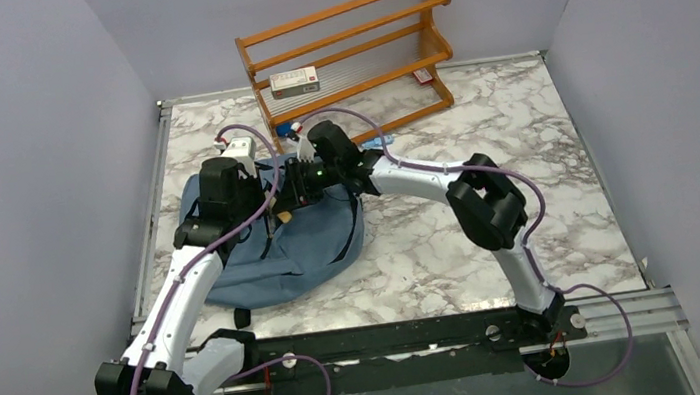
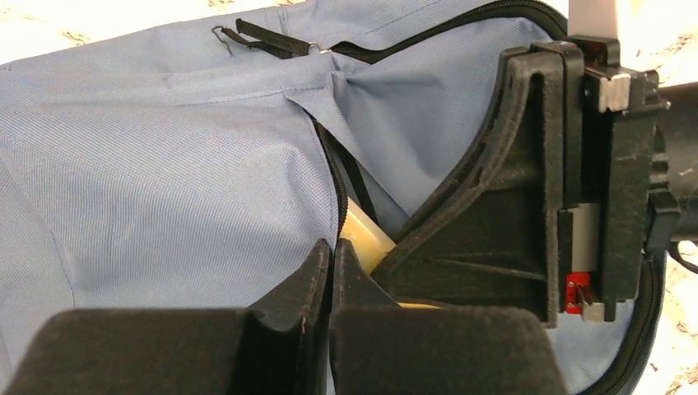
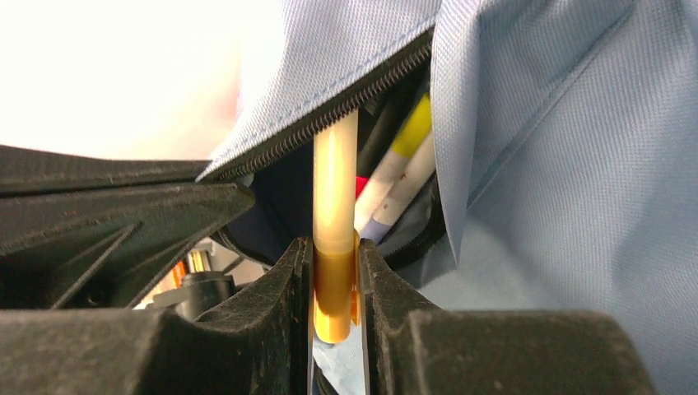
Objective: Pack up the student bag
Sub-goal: Place the stationery in the student bag.
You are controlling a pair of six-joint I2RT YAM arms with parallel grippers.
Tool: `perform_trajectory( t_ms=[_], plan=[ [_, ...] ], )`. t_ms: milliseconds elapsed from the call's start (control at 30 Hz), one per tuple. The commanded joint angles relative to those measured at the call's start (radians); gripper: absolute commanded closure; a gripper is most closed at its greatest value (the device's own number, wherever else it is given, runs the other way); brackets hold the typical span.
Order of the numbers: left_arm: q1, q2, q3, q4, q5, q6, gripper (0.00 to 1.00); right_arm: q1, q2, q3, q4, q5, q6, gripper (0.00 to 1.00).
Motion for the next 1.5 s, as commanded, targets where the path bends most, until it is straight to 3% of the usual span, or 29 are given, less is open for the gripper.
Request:
perform_trajectory(
  t_ms=[0, 167, 367, 767, 1167, 1467],
  plan=[
    [-0.006, -0.025, 0.017, 0.067, 0.052, -0.018, 1.00, 0.012, 0.036, 0.008, 0.154, 0.016, 0.120, 0.96],
    [-0.006, -0.021, 0.031, 0.069, 0.055, -0.016, 1.00, 0.032, 0.059, 0.043, 0.170, 0.075, 0.137, 0.90],
    [-0.006, -0.016, 0.025, 0.071, 0.053, -0.017, 1.00, 0.066, 0.083, 0.054, 0.163, 0.089, 0.112, 0.77],
    [-0.006, -0.022, 0.015, 0.073, 0.055, -0.021, 1.00, 0.072, -0.008, -0.053, 0.140, 0.194, 0.030, 0.53],
    [-0.006, -0.013, 0.016, 0.074, 0.054, -0.015, 1.00, 0.070, -0.223, -0.212, 0.115, 0.389, -0.104, 0.53],
    [-0.006, -0.003, 0.025, 0.080, 0.054, -0.012, 1.00, 0.033, -0.393, -0.354, 0.043, 0.715, -0.235, 0.53]
  ],
)
